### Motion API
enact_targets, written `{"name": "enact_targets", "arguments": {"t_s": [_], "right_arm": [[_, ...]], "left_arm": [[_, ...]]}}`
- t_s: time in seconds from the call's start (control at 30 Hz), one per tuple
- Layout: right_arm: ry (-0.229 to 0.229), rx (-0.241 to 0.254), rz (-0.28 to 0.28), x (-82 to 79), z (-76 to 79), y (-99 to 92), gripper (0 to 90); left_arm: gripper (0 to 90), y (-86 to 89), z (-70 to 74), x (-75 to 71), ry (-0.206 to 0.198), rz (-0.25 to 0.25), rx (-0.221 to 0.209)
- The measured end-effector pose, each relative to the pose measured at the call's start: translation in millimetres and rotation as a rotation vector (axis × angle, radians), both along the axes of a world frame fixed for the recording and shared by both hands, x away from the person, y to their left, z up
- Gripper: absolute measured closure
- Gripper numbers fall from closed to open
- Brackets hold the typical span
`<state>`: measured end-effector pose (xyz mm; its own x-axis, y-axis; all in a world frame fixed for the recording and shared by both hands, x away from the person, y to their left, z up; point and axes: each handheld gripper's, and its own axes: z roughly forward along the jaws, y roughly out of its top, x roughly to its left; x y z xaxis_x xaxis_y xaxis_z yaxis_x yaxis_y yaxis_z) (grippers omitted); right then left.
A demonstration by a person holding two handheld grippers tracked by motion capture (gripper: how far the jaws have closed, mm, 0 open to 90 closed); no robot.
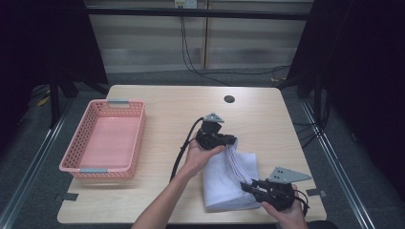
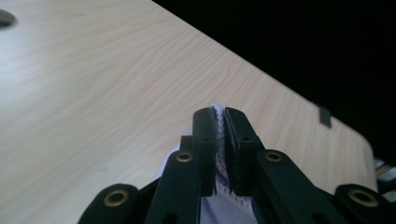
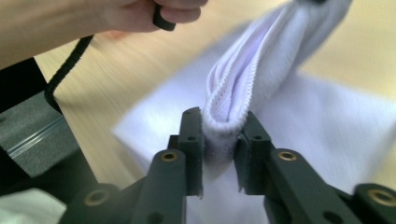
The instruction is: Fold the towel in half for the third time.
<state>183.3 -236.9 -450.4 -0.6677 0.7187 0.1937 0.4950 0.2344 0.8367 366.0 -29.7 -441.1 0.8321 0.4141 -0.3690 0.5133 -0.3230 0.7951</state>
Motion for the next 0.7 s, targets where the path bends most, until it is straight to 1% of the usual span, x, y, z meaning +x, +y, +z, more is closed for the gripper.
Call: {"name": "enact_targets", "arguments": {"t_s": [0.03,0.07,0.1,0.17,0.2,0.23,0.27,0.3,0.33,0.37,0.4,0.43,0.47,0.5,0.53,0.57,0.6,0.63,0.67,0.7], "right_arm": [[0.022,-0.007,-0.005,-1.6,-3.8,-4.1,70.4],[0.041,-0.027,-0.012,-3.0,-7.1,-7.7,66.1],[0.054,-0.046,-0.024,-6.9,-10.7,-15.4,60.0],[0.054,-0.048,-0.027,-7.9,-10.5,-20.3,51.7],[0.056,-0.039,-0.032,-6.6,-9.2,-22.8,47.4],[0.044,-0.033,-0.04,-3.5,-7.3,-25.0,44.6],[0.044,-0.033,-0.04,-3.5,-7.3,-25.0,44.6],[0.014,-0.012,-0.055,8.8,-1.0,-28.5,40.1],[0.006,-0.012,-0.058,14.4,1.0,-28.8,38.8],[-0.003,-0.018,-0.062,22.4,3.5,-28.1,38.9],[-0.003,-0.018,-0.062,22.4,3.5,-28.1,38.9],[-0.009,-0.043,-0.064,31.9,5.1,-26.8,38.9],[-0.017,-0.053,-0.079,45.8,5.8,-26.2,38.9],[-0.005,-0.068,-0.084,74.1,4.8,-26.1,37.9],[-0.005,-0.068,-0.084,74.1,4.8,-26.1,37.9],[0.02,-0.057,-0.083,101.9,1.1,-24.9,35.2],[0.02,-0.057,-0.083,101.9,1.1,-24.9,35.2],[0.039,-0.054,-0.08,111.6,-1.2,-23.7,34.0],[0.066,-0.035,-0.074,124.9,-5.6,-20.8,33.0],[0.092,-0.042,-0.063,135.7,-10.7,-16.2,31.1]], "left_arm": [[82.2,-4.8,-5.1,-0.8,0.007,-0.005,-0.002],[78.2,-10.1,-9.6,-2.1,0.005,-0.014,0.005],[70.1,-14.4,-11.3,-3.6,-0.001,-0.033,0.03],[60.1,-12.6,-7.0,-6.6,-0.01,-0.026,0.021],[54.5,-8.7,-3.4,-7.9,-0.023,-0.03,0.021],[51.9,-3.7,0.9,-10.0,-0.041,-0.023,0.01],[50.3,-3.7,0.9,-10.0,-0.041,-0.023,0.01],[48.4,9.0,8.8,-13.3,-0.068,-0.009,0.003],[47.0,9.0,8.8,-13.3,-0.068,-0.009,0.003],[47.7,23.2,13.8,-18.1,-0.073,-0.008,0.007],[49.4,23.2,13.8,-18.1,-0.073,-0.008,0.007],[49.4,30.3,14.6,-23.3,-0.076,-0.014,0.03],[52.3,35.6,13.8,-28.7,-0.072,-0.027,0.053],[54.0,44.0,9.9,-40.7,-0.069,-0.063,0.071],[54.1,44.0,9.9,-40.7,-0.069,-0.063,0.071],[54.0,52.2,2.9,-56.7,-0.056,-0.094,0.086],[53.9,52.2,2.9,-56.7,-0.056,-0.094,0.086],[53.9,57.4,-1.1,-66.1,-0.056,-0.099,0.093],[53.6,63.4,-5.7,-74.1,-0.03,-0.112,0.069],[53.2,67.6,-10.0,-80.5,-0.01,-0.125,0.062]]}}
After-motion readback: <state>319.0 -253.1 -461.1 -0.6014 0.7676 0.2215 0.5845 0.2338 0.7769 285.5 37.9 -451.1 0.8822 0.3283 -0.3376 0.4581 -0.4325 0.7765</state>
